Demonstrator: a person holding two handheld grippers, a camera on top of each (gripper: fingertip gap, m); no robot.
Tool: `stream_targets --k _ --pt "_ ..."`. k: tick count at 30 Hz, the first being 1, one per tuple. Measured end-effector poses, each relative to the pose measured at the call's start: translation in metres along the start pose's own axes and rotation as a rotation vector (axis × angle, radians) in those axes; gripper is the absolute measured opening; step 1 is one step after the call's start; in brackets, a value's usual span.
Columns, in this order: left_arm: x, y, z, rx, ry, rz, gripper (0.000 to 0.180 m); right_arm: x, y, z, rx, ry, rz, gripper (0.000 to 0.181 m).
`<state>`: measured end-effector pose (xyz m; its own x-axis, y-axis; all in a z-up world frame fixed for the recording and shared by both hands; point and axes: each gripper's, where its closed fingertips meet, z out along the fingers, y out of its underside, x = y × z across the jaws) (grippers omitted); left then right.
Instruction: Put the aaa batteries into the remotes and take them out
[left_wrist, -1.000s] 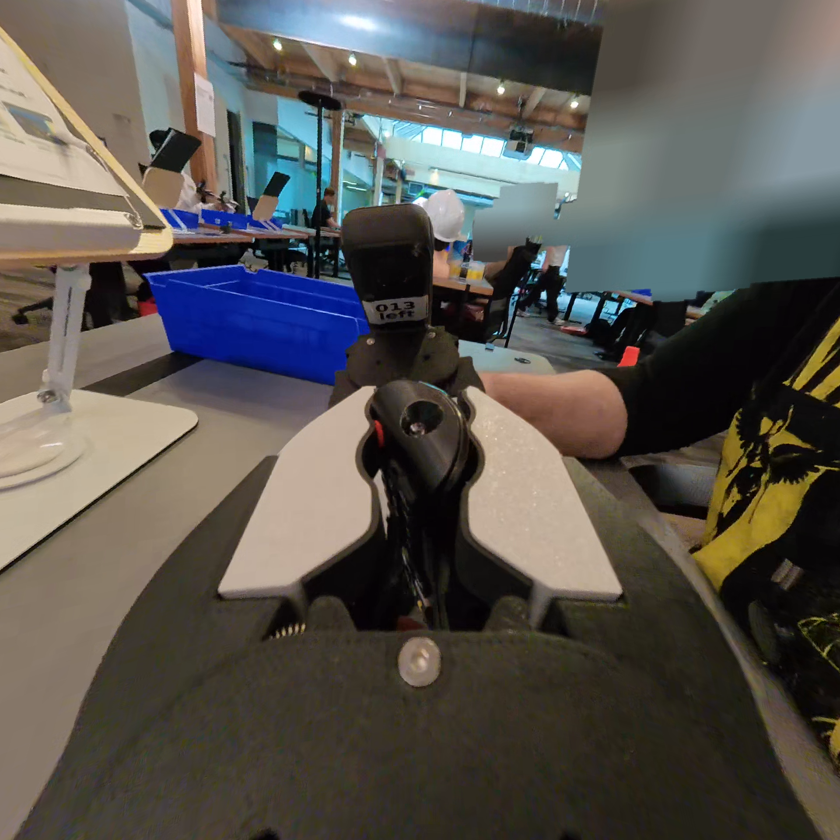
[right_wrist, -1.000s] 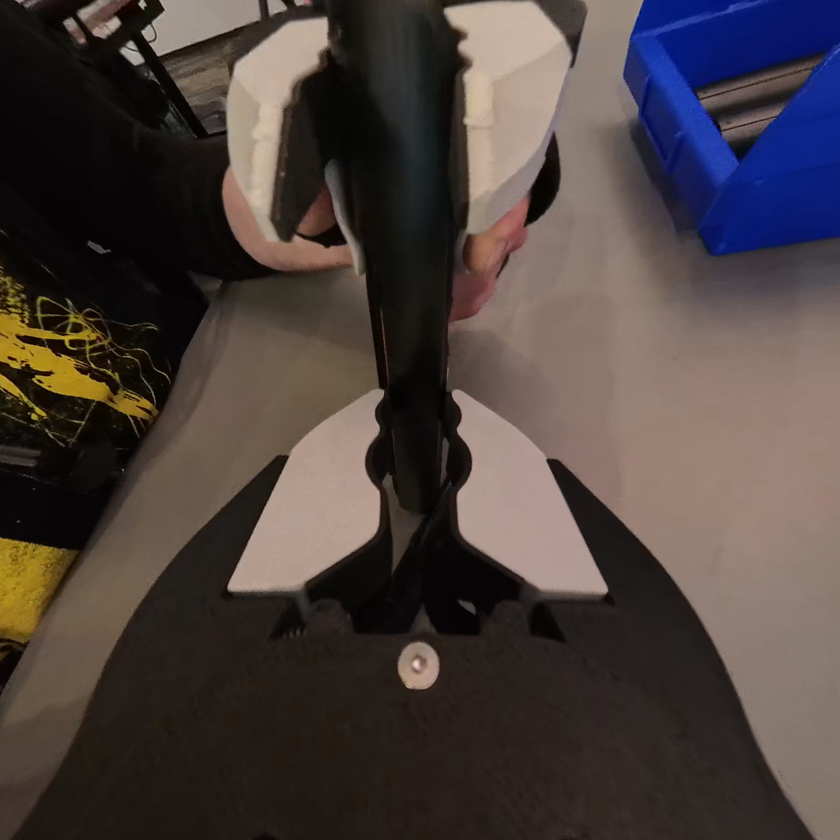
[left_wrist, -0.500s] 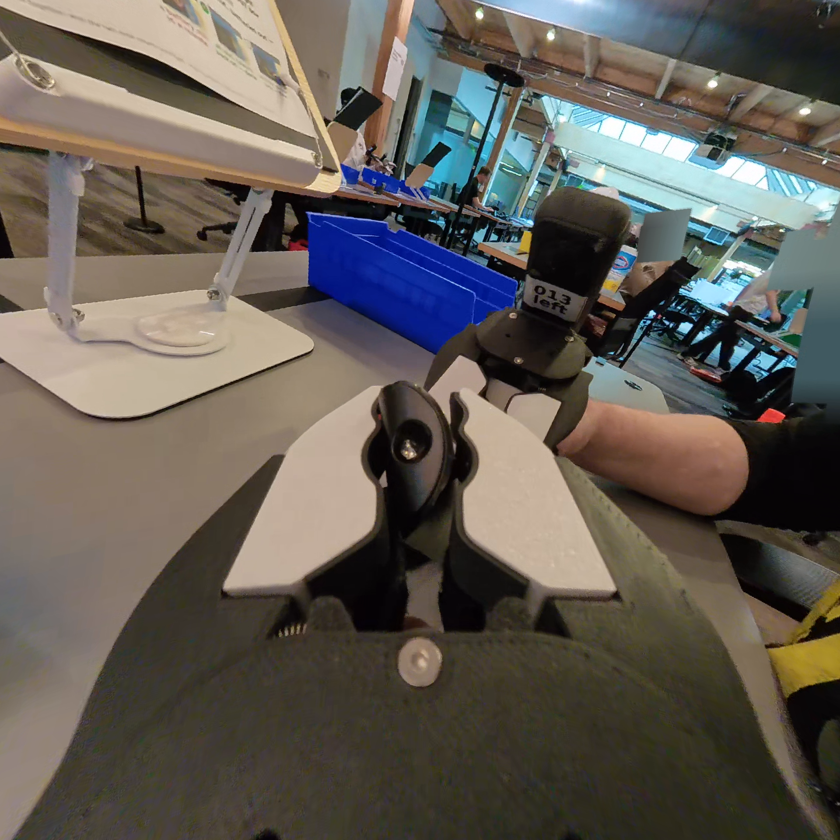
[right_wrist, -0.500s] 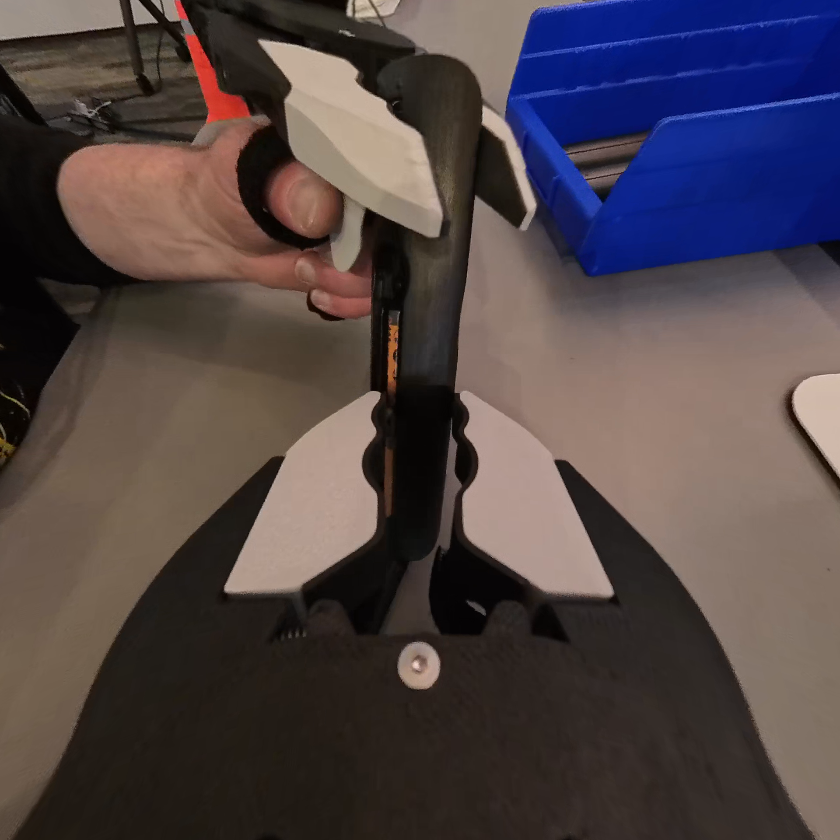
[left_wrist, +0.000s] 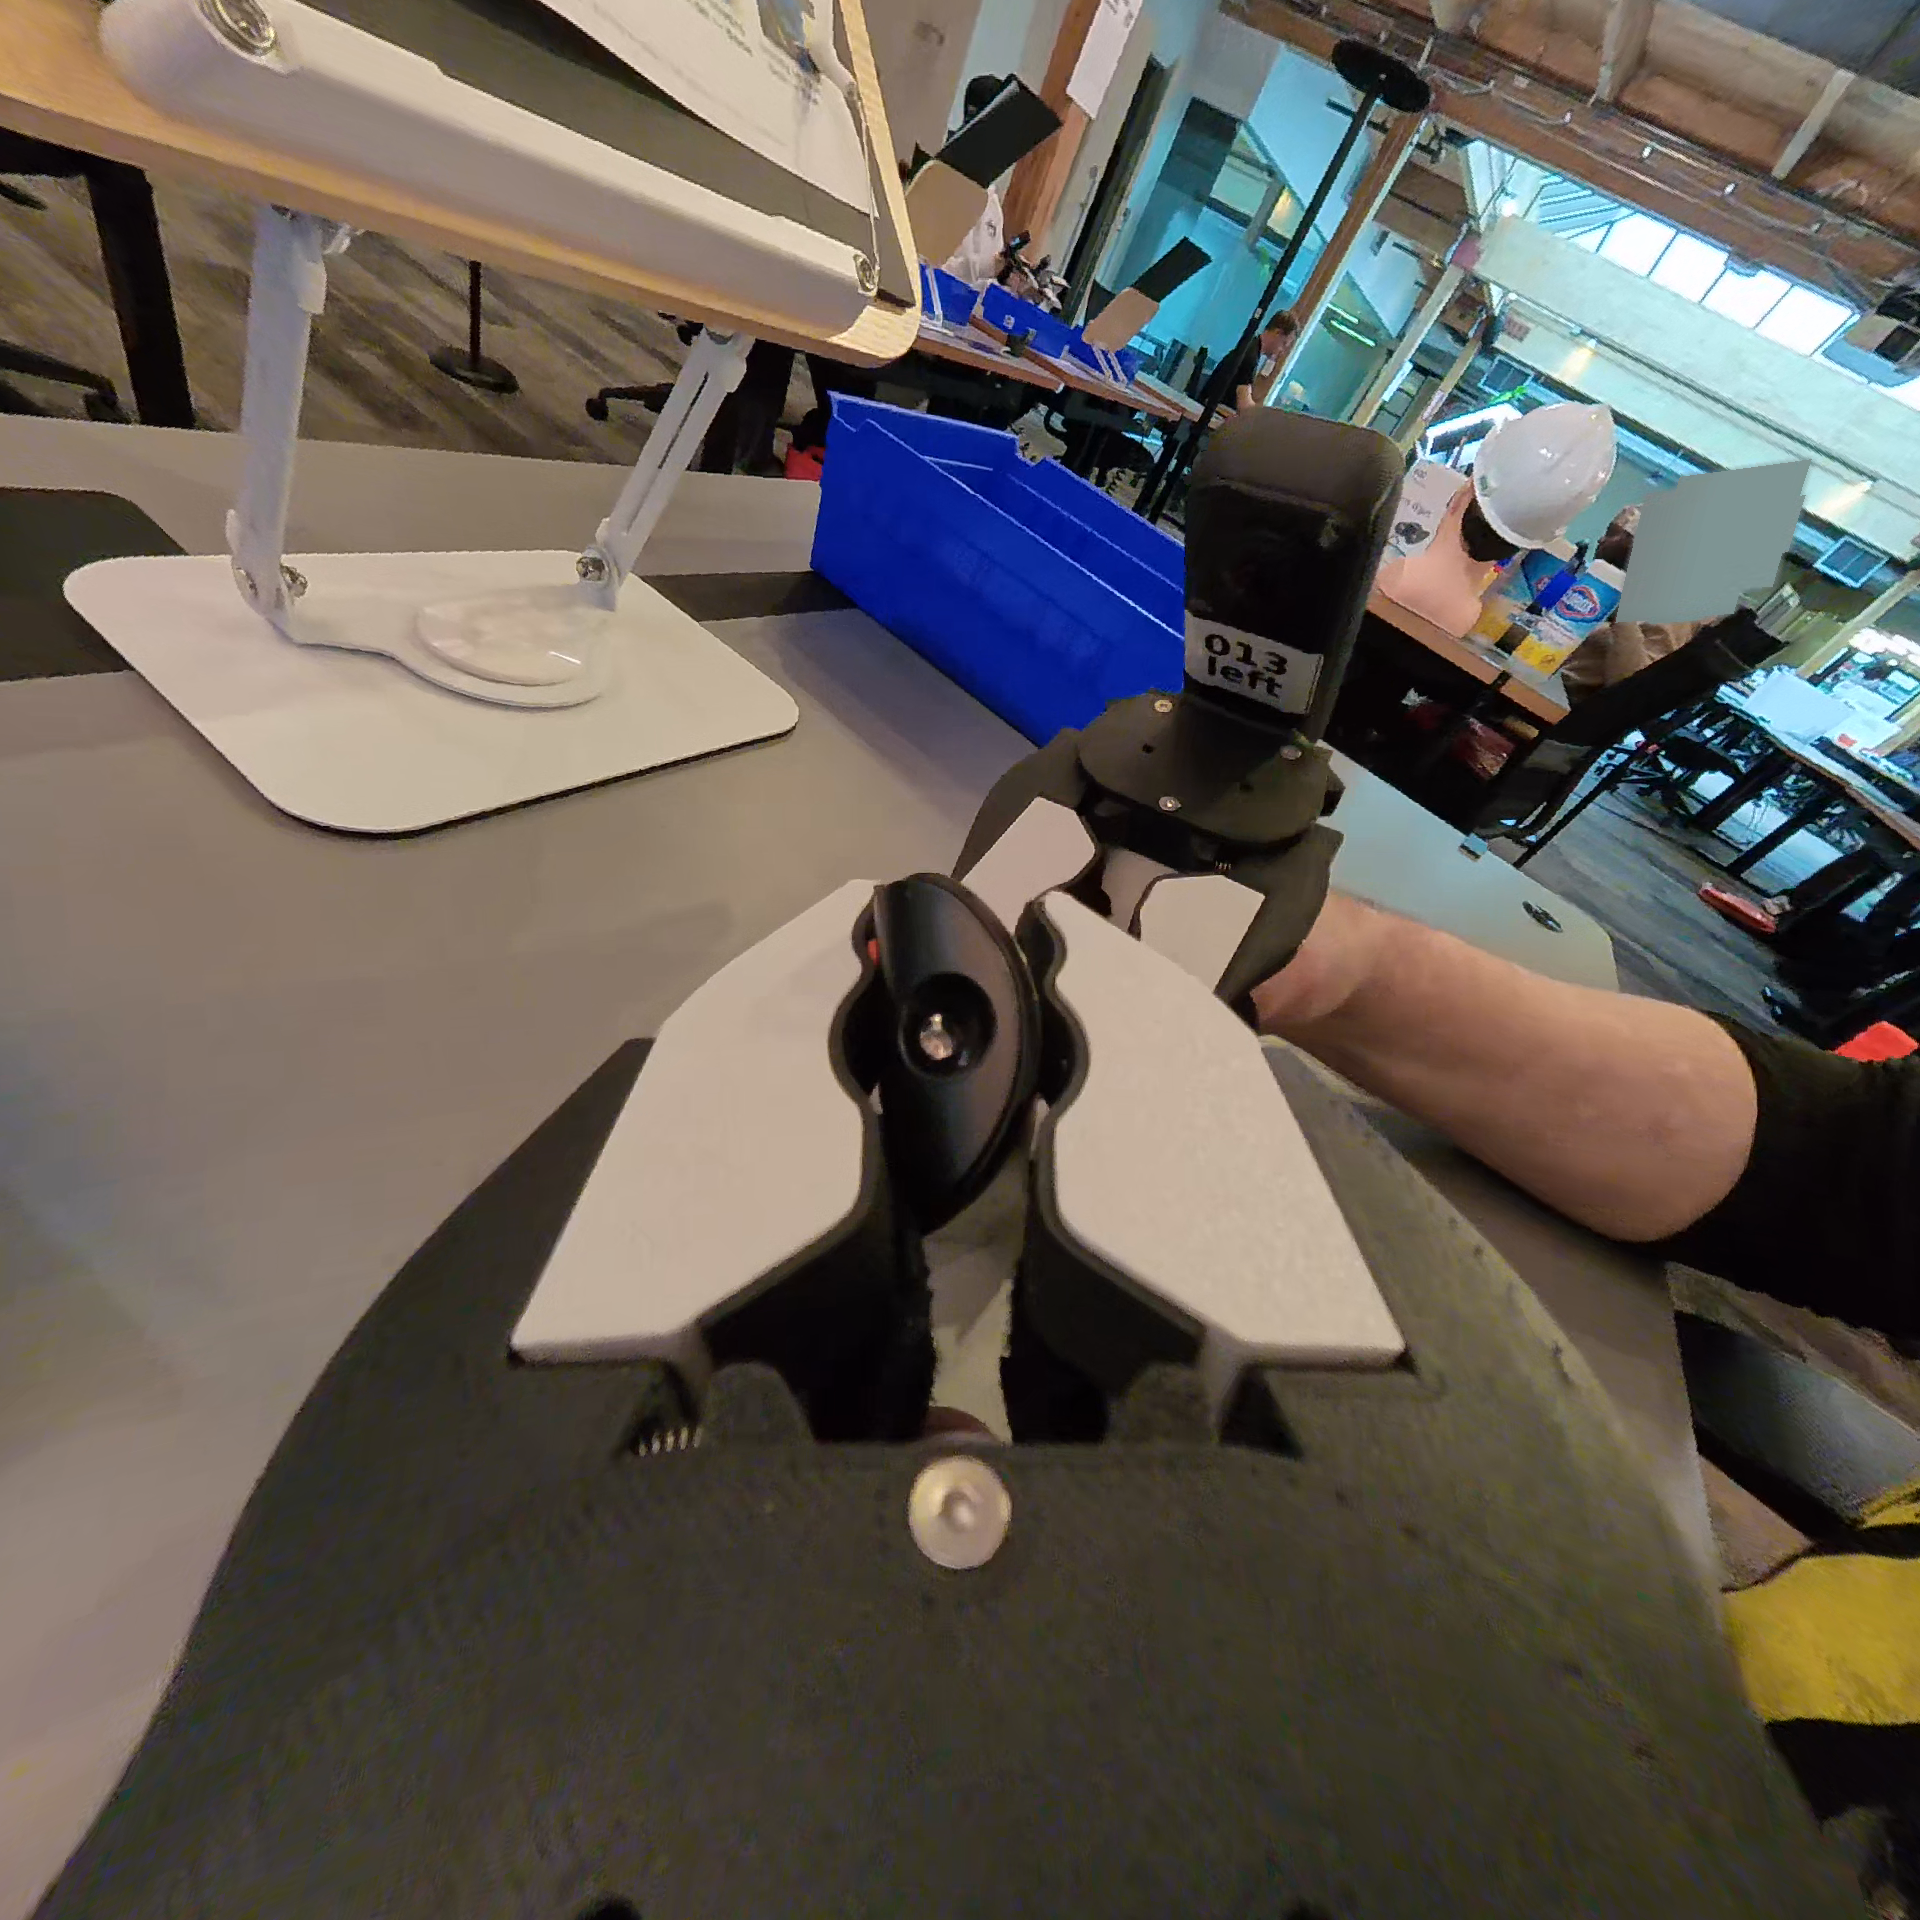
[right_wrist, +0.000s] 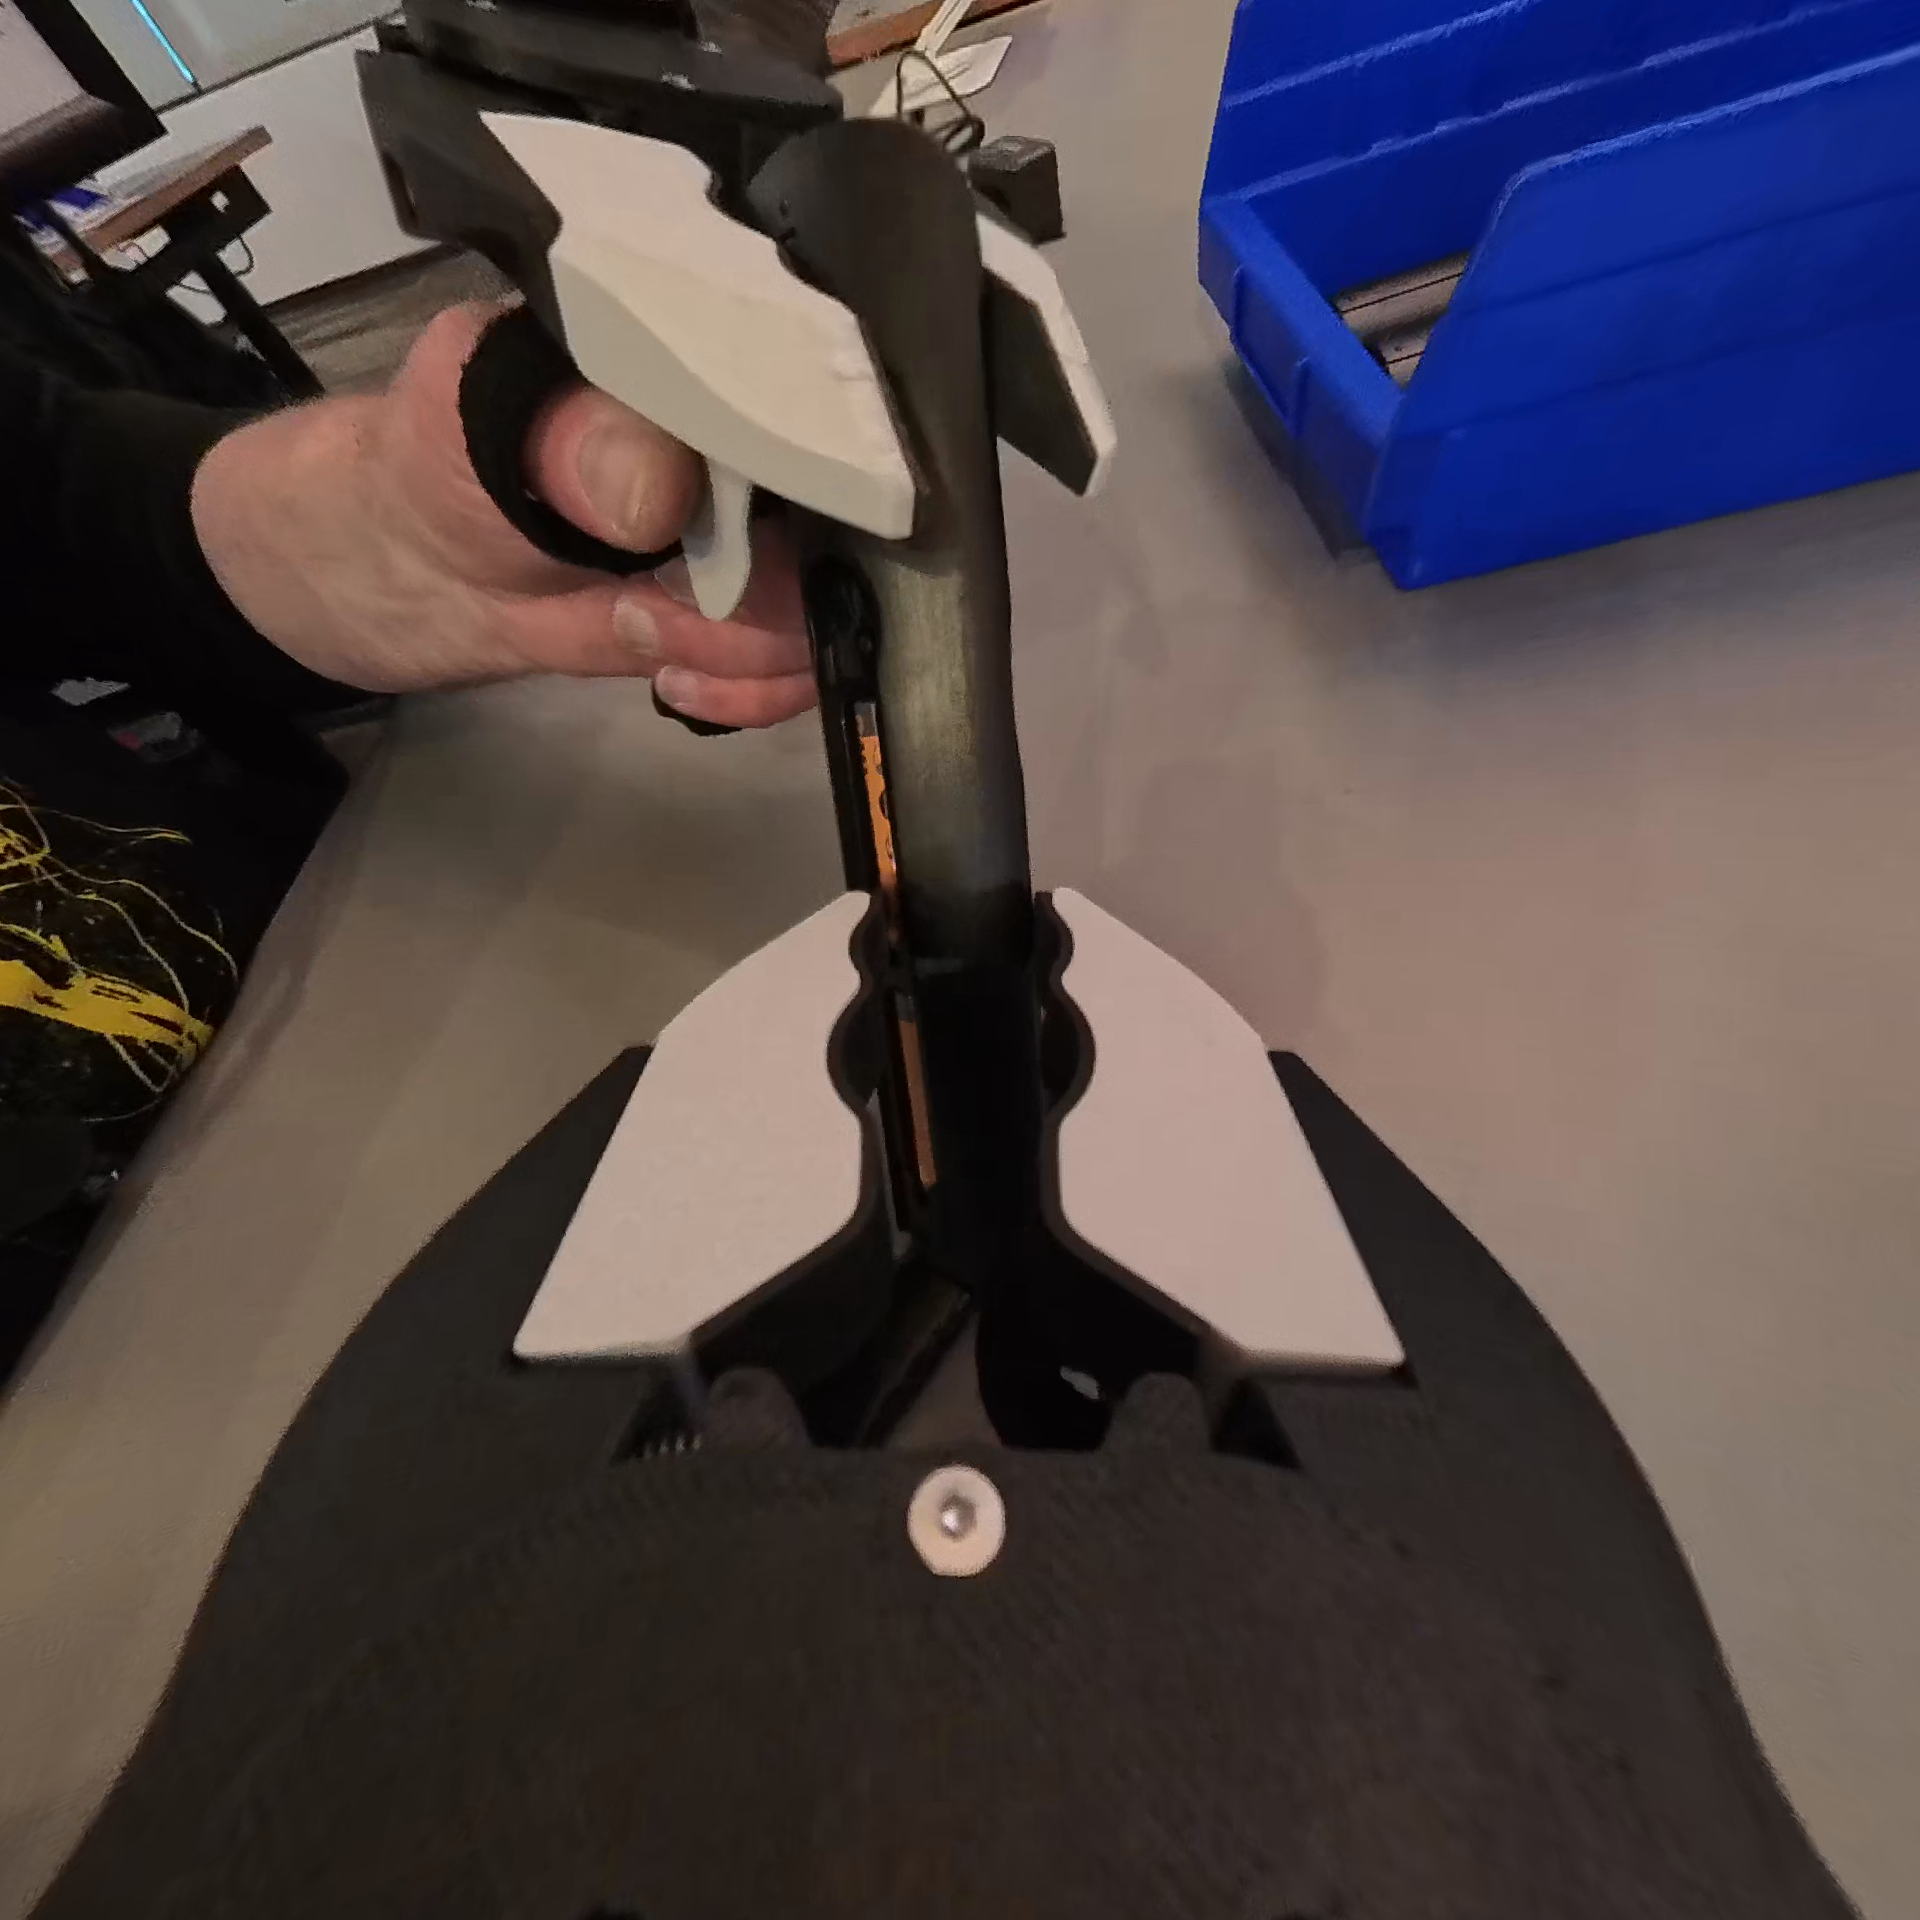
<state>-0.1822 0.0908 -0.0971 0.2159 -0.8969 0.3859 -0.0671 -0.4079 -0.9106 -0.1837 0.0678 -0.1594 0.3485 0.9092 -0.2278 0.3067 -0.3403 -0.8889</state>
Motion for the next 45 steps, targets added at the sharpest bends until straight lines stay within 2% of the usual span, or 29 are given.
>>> stream_targets --k 13,19,20,25,31,33,37,45 --pt "0.002 -0.007 0.006 -0.006 -0.072 0.052 0.024 0.006 -0.002 -0.002 -0.167 0.020 -0.045 0.026" --pt "-0.005 -0.010 0.004 0.009 -0.129 0.074 0.025 0.013 -0.007 -0.003 -0.105 0.156 -0.053 0.029" --pt "-0.005 -0.009 0.004 0.011 -0.133 0.061 0.025 0.009 -0.008 -0.005 -0.087 0.140 -0.031 0.034" --pt "-0.009 -0.009 -0.002 -0.020 -0.219 0.070 0.025 0.008 -0.010 -0.017 0.035 0.118 0.070 0.019" --pt "-0.014 -0.008 -0.001 -0.026 -0.226 0.014 0.025 0.019 -0.007 -0.004 -0.019 0.244 -0.049 0.028" --pt "-0.014 -0.009 0.000 -0.025 -0.238 0.024 0.025 0.017 -0.008 -0.003 -0.014 0.226 -0.056 0.023" --pt "-0.018 -0.009 -0.001 -0.014 -0.236 -0.011 0.025 0.019 -0.007 0.000 -0.022 0.226 -0.082 0.023" --pt "-0.035 -0.005 -0.008 0.013 -0.278 -0.076 0.026 0.023 -0.004 0.008 -0.193 0.255 -0.119 0.018"
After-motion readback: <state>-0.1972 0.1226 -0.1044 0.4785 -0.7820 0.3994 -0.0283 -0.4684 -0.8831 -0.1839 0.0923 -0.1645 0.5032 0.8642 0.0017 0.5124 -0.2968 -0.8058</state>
